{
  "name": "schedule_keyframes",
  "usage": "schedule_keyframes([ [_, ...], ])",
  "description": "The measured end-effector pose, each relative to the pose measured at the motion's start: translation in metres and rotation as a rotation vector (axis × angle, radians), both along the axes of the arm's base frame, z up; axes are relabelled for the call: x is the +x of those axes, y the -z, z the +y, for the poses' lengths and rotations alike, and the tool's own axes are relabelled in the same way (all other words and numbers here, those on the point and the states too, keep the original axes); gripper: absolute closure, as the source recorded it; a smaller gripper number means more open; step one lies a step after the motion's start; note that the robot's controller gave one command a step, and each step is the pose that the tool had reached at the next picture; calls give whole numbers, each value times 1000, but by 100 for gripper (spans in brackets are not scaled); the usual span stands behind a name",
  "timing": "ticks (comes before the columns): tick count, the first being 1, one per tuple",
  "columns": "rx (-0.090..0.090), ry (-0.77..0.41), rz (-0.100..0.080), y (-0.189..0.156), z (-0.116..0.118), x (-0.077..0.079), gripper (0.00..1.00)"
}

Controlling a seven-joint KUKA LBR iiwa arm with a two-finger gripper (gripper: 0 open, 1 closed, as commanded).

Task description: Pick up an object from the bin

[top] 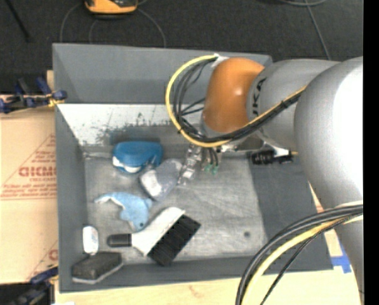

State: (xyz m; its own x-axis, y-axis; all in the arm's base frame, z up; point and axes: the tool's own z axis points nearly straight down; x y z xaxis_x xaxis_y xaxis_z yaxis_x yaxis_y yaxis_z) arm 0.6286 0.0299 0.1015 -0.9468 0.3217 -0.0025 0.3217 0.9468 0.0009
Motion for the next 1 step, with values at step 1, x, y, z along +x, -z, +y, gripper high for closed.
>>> schedule_keyframes([
  [1, 0, 0, 4, -13, 0, -1, 100],
])
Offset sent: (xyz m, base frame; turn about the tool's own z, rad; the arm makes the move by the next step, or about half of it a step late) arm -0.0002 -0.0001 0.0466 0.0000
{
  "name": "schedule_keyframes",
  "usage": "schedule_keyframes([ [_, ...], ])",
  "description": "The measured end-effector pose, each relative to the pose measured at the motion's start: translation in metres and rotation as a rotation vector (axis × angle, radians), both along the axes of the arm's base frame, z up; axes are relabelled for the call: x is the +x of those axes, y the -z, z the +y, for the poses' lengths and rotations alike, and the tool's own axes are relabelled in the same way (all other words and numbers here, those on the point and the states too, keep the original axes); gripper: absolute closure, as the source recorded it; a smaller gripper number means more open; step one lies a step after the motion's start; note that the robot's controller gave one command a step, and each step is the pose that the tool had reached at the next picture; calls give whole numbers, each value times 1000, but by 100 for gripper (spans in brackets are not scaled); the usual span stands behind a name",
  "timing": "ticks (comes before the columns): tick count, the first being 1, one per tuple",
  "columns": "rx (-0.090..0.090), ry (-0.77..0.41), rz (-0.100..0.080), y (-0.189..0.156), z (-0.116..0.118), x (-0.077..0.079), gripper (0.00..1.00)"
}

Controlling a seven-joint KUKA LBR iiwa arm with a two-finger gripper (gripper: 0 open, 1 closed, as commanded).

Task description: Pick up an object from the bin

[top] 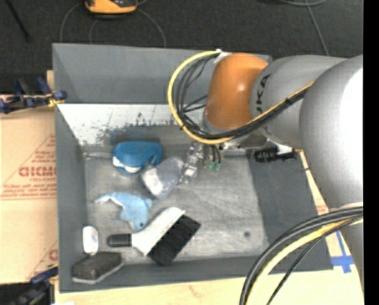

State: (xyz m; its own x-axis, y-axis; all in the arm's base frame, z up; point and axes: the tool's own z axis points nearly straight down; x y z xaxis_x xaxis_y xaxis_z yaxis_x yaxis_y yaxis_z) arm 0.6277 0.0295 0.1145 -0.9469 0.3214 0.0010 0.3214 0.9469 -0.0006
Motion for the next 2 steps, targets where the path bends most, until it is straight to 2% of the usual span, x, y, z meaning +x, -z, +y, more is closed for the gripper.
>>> schedule_keyframes([
  [2, 1, -1, -3, -28, 0, 1, 100],
])
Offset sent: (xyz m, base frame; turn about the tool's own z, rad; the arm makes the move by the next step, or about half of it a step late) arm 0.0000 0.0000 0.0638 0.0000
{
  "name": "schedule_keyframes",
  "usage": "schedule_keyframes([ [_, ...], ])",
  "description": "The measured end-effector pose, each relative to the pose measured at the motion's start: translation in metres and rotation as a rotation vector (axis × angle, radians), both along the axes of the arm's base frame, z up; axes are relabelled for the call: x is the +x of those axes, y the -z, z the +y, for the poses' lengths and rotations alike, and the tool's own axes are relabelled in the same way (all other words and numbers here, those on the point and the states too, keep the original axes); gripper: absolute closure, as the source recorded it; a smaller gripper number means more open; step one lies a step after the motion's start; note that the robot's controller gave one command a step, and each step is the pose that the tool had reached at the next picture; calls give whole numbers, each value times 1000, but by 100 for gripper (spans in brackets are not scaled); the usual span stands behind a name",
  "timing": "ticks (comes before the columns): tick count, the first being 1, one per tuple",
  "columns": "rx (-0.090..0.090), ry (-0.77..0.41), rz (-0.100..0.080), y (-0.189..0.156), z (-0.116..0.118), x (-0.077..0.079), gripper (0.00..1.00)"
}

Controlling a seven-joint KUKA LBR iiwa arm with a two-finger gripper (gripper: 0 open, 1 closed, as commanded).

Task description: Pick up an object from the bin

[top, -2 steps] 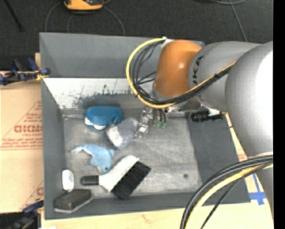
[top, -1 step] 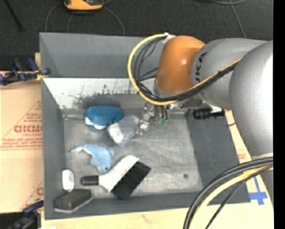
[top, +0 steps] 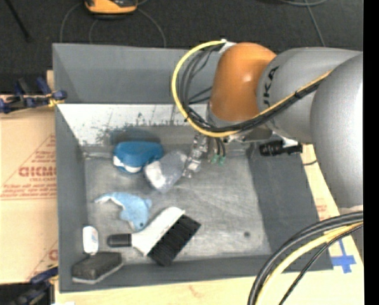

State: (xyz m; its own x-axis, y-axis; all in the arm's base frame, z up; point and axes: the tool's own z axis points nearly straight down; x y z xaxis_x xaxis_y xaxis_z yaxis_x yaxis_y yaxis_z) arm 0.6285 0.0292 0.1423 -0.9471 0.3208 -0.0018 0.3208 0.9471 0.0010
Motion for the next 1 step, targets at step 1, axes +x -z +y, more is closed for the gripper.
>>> schedule_keyframes([
  [1, 0, -1, -1, -15, 0, 0, 100],
])
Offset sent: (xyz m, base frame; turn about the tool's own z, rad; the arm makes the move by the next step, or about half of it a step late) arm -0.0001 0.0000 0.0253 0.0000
